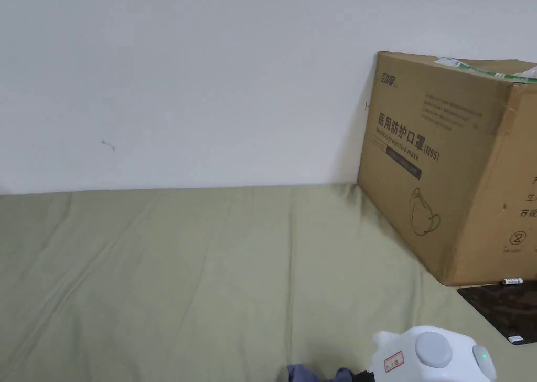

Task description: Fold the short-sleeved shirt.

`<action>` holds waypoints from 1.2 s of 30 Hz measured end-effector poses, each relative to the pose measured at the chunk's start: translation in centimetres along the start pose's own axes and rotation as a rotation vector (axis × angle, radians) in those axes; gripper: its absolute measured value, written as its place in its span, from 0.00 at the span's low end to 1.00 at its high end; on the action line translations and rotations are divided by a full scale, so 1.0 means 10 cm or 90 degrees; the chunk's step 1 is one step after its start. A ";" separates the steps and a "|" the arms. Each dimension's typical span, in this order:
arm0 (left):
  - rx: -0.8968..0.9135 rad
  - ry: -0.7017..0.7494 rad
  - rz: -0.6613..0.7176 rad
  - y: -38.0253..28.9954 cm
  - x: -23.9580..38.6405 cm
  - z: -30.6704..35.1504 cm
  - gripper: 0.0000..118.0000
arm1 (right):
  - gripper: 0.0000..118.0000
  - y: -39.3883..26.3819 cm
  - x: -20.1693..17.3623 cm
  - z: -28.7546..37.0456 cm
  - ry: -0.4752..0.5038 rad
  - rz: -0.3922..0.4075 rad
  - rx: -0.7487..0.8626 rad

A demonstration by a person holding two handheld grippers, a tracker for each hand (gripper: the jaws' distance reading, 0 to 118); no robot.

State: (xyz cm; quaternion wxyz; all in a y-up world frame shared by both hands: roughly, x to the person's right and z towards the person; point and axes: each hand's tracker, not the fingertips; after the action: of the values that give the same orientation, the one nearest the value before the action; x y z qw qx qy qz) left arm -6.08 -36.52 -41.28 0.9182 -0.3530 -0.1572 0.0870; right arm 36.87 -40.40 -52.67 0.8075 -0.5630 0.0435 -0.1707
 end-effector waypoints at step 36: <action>0.386 0.235 -0.006 2.63 -0.28 2.14 0.02 | 0.08 0.68 0.06 4.01 -0.041 0.006 0.520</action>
State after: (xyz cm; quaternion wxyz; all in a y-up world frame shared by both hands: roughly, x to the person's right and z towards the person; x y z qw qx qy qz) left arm -17.50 -4.65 -44.64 0.9945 -0.0735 0.0426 0.0607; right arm 49.54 -2.63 -44.30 0.9664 -0.2011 -0.0506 -0.1521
